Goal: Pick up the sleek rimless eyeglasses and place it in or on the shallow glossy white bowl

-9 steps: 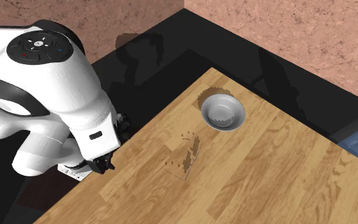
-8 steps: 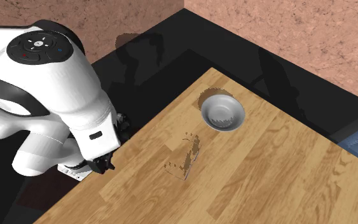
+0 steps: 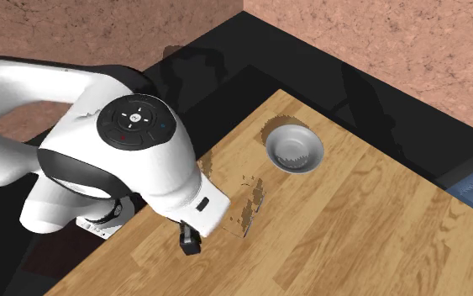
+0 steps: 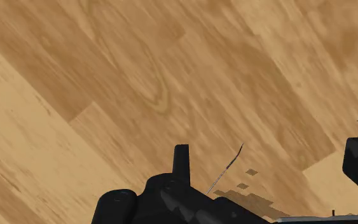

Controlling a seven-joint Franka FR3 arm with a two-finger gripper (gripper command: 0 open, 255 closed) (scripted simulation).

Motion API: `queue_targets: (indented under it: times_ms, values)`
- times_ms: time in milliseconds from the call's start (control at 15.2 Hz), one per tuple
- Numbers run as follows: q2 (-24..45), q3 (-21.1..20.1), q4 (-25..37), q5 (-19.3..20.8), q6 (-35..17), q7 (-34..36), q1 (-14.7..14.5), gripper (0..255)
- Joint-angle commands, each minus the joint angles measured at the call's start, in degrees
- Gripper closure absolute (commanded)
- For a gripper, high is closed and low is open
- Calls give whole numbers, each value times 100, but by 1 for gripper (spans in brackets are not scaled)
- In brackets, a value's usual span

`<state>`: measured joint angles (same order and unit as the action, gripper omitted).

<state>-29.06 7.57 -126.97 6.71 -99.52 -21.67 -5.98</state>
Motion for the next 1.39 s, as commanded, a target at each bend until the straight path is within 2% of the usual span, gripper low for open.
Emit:
queue_targets:
  times_ms: [0, 330, 660, 1122, 1320]
  values:
    - [460, 191, 263, -11, -165, -860, -209, 0]
    - [1561, 475, 952, -202, -447, -2808, -658, 0]
    - [2537, 481, 1627, -460, -575, -4640, -973, 0]
    - [2605, 485, 1160, -468, -1108, -4647, -954, 0]
    - [2613, 486, 1125, -469, -1152, -4648, -954, 0]
